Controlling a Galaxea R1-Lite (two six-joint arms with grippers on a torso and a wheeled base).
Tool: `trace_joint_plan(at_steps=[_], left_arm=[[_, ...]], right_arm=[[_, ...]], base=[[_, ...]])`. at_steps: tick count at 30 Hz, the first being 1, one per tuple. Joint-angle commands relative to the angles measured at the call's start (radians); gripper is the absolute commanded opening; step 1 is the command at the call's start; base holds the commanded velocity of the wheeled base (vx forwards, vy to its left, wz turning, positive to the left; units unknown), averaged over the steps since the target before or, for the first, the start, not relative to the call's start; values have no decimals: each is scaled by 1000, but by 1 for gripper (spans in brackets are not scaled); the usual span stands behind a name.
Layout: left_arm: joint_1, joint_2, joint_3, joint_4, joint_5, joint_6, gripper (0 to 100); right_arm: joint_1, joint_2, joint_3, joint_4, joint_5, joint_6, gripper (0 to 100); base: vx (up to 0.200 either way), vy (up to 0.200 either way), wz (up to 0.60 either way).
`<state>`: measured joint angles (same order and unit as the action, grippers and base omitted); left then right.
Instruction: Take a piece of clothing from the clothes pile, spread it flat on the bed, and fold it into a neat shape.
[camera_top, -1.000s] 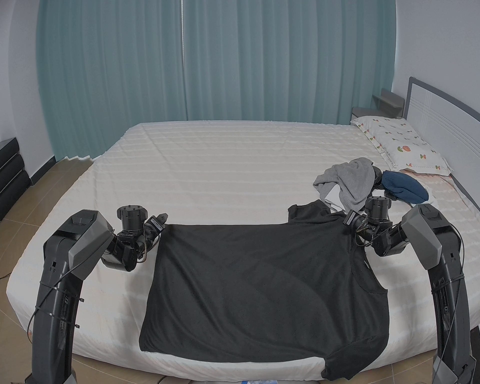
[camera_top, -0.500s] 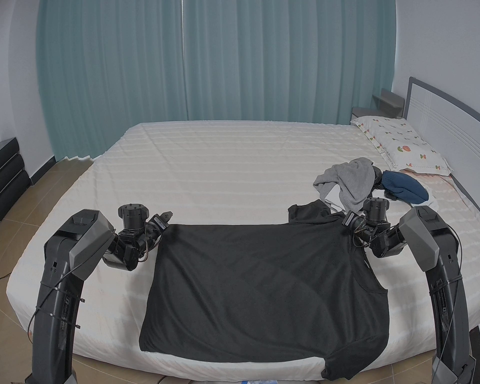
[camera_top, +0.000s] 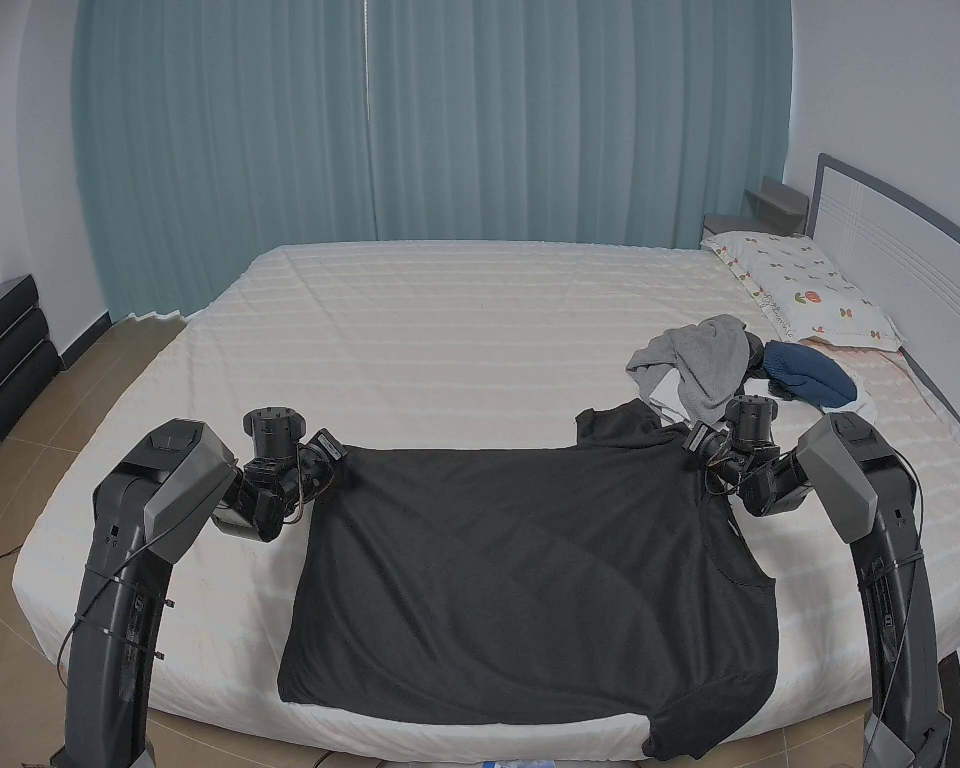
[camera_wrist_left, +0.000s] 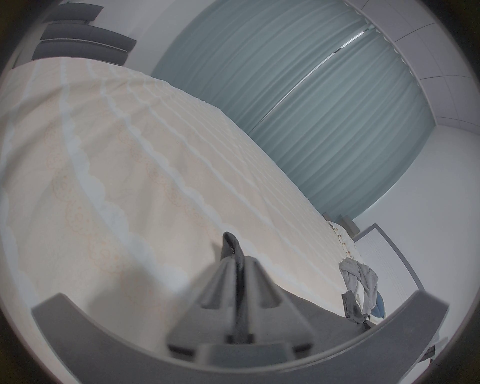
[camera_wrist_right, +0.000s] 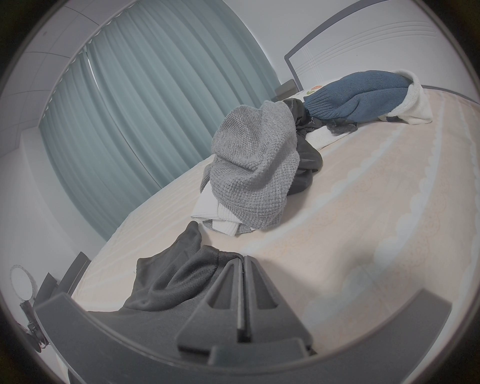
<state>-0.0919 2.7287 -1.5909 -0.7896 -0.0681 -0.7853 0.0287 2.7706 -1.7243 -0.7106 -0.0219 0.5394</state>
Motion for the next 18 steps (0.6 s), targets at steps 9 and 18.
trace_joint_plan(at_steps=[9, 18], left_arm=[[14, 17, -61, -25, 54, -3, 0], [15, 37, -75, -23, 67, -2, 0]], right_arm=[[-10, -2, -58, -36, -36, -1, 0], [-6, 35, -186, -26, -70, -7, 0]], base=[[0, 0, 0], [0, 0, 0]])
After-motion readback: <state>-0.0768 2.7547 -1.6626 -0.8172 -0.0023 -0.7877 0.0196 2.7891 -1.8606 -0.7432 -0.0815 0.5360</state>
